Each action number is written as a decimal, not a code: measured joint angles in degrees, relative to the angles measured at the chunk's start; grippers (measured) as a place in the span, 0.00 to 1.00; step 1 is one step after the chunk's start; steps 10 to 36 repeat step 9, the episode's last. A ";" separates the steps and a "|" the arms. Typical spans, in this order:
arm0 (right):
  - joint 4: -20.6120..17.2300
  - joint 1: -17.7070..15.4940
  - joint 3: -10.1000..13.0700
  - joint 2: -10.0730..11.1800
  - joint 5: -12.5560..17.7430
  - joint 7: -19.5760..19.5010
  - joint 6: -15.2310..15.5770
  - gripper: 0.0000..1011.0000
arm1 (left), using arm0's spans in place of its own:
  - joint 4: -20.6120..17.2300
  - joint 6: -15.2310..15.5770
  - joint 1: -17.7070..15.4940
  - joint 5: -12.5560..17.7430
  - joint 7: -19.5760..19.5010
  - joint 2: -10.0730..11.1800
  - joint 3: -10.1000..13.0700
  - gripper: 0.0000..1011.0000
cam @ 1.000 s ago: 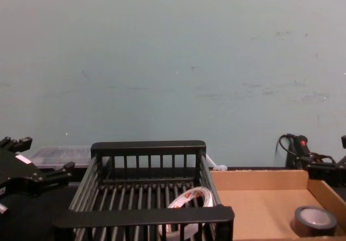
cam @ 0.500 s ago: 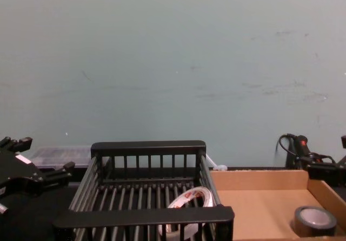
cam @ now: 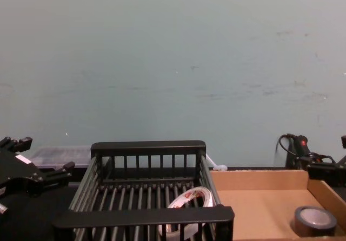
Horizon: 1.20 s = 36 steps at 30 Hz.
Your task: Pick up the white tape and place it into the black box , Pick up the silver tape and place it into the brown box.
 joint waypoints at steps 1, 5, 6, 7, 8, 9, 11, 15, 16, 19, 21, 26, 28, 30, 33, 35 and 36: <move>0.00 0.00 0.00 0.00 0.00 0.00 0.00 0.99 | 0.00 0.00 0.00 0.00 0.00 0.00 0.00 0.99; 0.00 0.00 0.00 0.00 0.00 0.00 0.00 0.99 | 0.00 0.00 0.00 0.00 0.00 0.00 0.00 0.99; 0.00 0.00 0.00 0.00 0.00 0.00 0.00 0.99 | 0.00 0.00 0.00 0.00 0.00 0.00 0.00 0.99; 0.00 0.00 0.00 0.00 0.00 0.00 0.00 0.99 | 0.00 0.00 0.00 0.00 0.00 0.00 0.00 0.99; 0.00 0.00 0.00 0.00 0.00 0.00 0.00 0.99 | 0.00 0.00 0.00 0.00 0.00 0.00 0.00 0.99; 0.00 0.00 0.00 0.00 0.00 0.00 0.00 0.99 | 0.00 0.00 0.00 0.00 0.00 0.00 0.00 0.99; 0.00 0.00 0.00 0.00 0.00 0.00 0.00 0.99 | 0.00 0.00 0.00 0.00 0.00 0.00 0.00 0.99; 0.00 0.00 0.00 0.00 0.00 0.00 0.00 0.99 | 0.00 0.00 0.00 0.00 0.00 0.00 0.00 0.99; 0.00 0.00 0.00 0.00 0.00 0.00 0.00 0.99 | 0.00 0.00 0.00 0.00 0.00 0.00 0.00 0.99; 0.00 0.00 0.00 0.00 0.00 0.00 0.00 0.99 | 0.00 0.00 0.00 0.00 0.00 0.00 0.00 0.99; 0.00 0.00 0.00 0.00 0.00 0.00 0.00 0.99 | 0.00 0.00 0.00 0.00 0.00 0.00 0.00 0.99; 0.00 0.00 0.00 0.00 0.00 0.00 0.00 0.99 | 0.00 0.00 0.00 0.00 0.00 0.00 0.00 0.99; 0.00 0.00 0.00 0.00 0.00 0.00 0.00 0.99 | 0.00 0.00 0.00 0.00 0.00 0.00 0.00 0.99; 0.00 0.00 0.00 0.00 0.00 0.00 0.00 0.99 | 0.00 0.00 0.00 0.00 0.00 0.00 0.00 0.99; 0.00 0.00 0.00 0.00 0.00 0.00 0.00 0.99 | 0.00 0.00 0.00 0.00 0.00 0.00 0.00 0.99; 0.00 0.00 0.00 0.00 0.00 0.00 0.00 0.99 | 0.00 0.00 0.00 0.00 0.00 0.00 0.00 0.99; 0.00 0.00 0.00 0.00 0.00 0.00 0.00 0.99 | 0.00 0.00 0.00 0.00 0.00 0.00 0.00 0.99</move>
